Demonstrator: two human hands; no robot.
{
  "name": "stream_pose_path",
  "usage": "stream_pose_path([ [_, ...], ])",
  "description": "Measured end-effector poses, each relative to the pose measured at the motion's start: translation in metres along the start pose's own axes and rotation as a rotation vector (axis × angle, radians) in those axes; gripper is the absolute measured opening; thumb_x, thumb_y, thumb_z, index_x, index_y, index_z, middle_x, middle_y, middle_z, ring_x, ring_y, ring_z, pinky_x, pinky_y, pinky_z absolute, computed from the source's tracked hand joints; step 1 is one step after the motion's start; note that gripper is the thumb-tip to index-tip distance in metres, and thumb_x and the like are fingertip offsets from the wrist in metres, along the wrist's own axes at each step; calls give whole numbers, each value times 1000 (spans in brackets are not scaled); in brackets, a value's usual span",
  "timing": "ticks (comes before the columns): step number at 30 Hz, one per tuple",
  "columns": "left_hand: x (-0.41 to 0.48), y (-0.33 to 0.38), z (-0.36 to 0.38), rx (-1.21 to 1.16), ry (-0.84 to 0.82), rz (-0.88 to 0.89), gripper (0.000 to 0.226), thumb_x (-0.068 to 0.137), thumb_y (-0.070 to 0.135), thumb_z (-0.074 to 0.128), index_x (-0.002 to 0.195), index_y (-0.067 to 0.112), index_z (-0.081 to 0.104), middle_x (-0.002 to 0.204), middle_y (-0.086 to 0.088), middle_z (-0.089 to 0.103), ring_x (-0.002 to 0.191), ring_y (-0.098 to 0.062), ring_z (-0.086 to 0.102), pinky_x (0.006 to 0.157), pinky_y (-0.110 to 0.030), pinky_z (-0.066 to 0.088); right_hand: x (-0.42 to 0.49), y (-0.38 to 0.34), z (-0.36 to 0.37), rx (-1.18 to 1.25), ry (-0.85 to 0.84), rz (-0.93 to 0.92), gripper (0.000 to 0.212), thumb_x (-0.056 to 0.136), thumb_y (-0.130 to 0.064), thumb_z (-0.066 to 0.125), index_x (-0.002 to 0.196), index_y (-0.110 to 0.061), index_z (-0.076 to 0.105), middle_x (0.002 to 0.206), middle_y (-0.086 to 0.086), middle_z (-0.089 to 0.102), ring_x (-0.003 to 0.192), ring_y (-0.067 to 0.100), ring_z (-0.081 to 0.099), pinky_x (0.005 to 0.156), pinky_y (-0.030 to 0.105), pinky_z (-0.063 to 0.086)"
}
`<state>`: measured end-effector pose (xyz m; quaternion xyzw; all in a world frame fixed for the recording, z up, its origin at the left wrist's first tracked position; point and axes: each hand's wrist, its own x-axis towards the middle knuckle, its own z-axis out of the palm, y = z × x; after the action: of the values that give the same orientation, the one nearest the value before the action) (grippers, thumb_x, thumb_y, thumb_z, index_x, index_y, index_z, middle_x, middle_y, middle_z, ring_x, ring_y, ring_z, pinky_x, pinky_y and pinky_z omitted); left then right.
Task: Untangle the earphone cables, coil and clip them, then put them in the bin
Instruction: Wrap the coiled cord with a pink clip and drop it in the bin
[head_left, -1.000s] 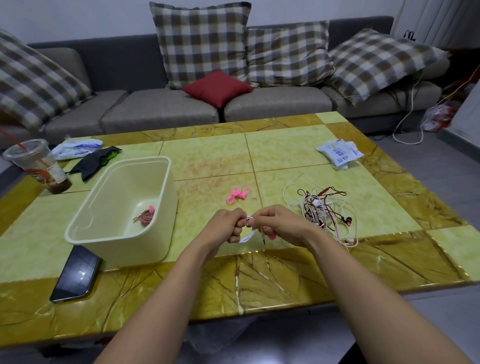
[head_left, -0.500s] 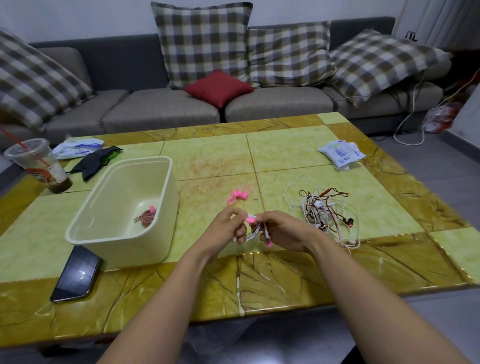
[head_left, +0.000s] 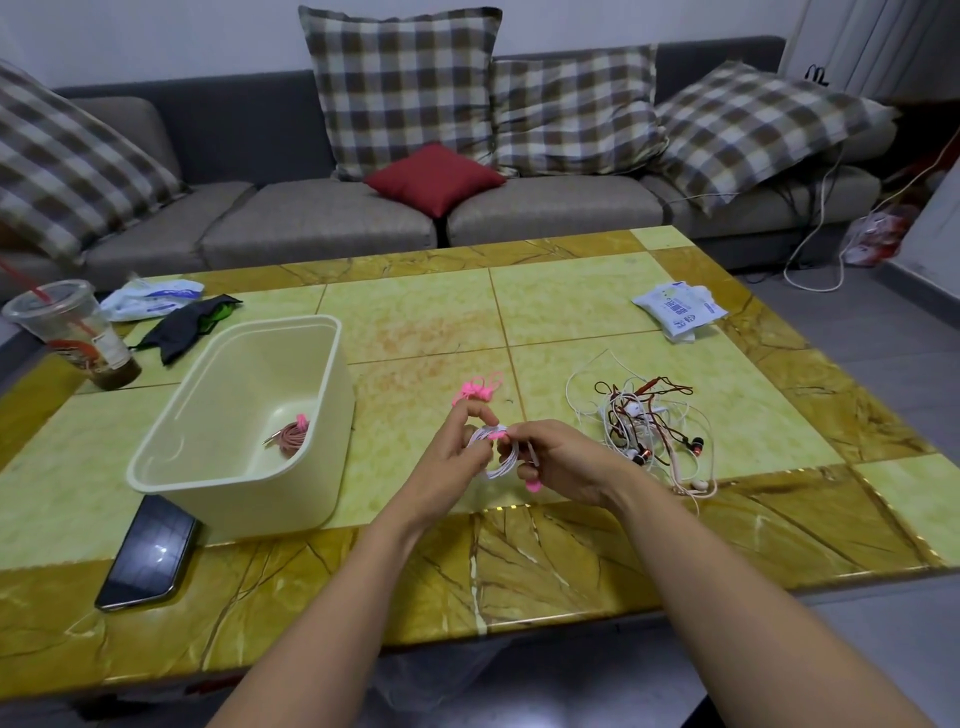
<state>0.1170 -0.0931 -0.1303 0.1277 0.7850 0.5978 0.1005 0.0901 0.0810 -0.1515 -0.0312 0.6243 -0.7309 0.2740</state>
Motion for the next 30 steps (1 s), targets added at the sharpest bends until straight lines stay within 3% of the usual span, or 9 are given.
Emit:
stream_pose_path([
  [4,2,-10,4,16,48,100,15,91,32,61,99,22,53,92,-12,63,81,-23,59,75,-31,47,0,-1,4,-43,-7,-19,23,99,-19,49,93,-5,66,70,-2,50,58,10,35,56,27,27],
  [8,5,-11,9,32,105,125,18,101,23,49,99,6,48,62,17,57,54,4,47,56,-12,35,-1,2,4,-153,31,-68,22,100,-20,50,86,-11,64,74,-3,51,61,9,39,58,26,29],
  [11,4,-15,12,54,132,97,22,103,28,44,106,6,47,48,17,52,43,0,38,48,-16,28,-3,1,5,-283,43,-97,18,100,-22,53,91,-14,67,78,-6,55,64,7,42,59,21,32],
  [14,7,-26,12,93,187,35,23,102,36,44,103,13,48,46,15,51,42,-2,34,48,-22,26,-2,-1,7,-458,90,-129,19,99,-17,53,99,-12,71,98,-2,69,88,3,61,80,16,44],
  [17,9,-35,11,110,232,4,23,100,40,46,98,17,48,50,8,50,45,-6,38,51,-27,29,0,-4,10,-614,159,-151,31,100,-16,42,105,-19,73,113,-1,64,108,6,58,96,24,42],
  [19,9,-37,11,126,255,12,21,100,39,47,98,18,48,55,5,55,49,-8,46,54,-28,35,0,-5,11,-707,178,-188,37,100,-14,38,101,-26,72,103,-6,59,102,4,55,93,24,41],
  [23,6,-41,7,151,269,3,19,100,34,50,98,16,56,70,4,65,62,-4,59,63,-24,44,2,-5,14,-823,148,-223,41,94,4,39,110,-10,74,91,-18,54,93,3,52,86,14,39],
  [26,6,-42,2,135,256,-22,18,99,30,54,94,14,61,82,7,66,76,0,61,69,-17,43,5,-4,9,-885,107,-192,35,92,4,49,111,-11,74,90,-20,60,85,-6,55,77,9,40],
  [30,8,-38,-1,129,262,-45,12,96,25,58,86,18,61,79,8,67,78,-6,61,71,-20,43,10,-2,1,-892,321,-203,13,87,-10,70,99,-11,77,86,-6,70,75,-4,58,70,13,43],
])
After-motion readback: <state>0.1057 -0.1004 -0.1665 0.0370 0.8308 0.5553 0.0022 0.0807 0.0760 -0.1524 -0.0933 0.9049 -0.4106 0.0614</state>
